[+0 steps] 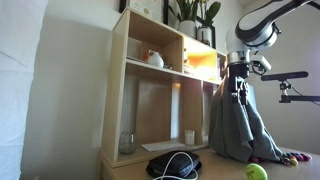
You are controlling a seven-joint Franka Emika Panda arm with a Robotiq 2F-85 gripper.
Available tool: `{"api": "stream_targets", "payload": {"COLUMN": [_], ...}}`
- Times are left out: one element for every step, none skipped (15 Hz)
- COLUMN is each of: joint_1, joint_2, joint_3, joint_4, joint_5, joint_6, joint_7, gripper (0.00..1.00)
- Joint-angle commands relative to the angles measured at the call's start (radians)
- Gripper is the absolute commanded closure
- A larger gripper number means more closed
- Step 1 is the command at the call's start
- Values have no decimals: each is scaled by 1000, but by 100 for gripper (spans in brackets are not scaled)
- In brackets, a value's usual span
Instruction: Lift up the object and put it down
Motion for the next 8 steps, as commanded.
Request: {"api": "stream_targets", "payload": {"joint_1": [-7,-7,-7,-5,-4,-4,-3,-5], "joint_2": [1,1,1,0,-4,-9,-18,-25], "joint_3": [7,7,7,5,4,4,3,3], "joint_4": [5,6,7,-2,-16,-33,-60,-87], "joint_5": [-3,-3,-3,-4,-10,-9,-14,-16], "joint_6": [-3,-3,-3,12,20,30,47,64], "joint_7": [1,1,1,11,9,5,2,-8], "gripper": [0,0,0,0,0,0,0,0]}}
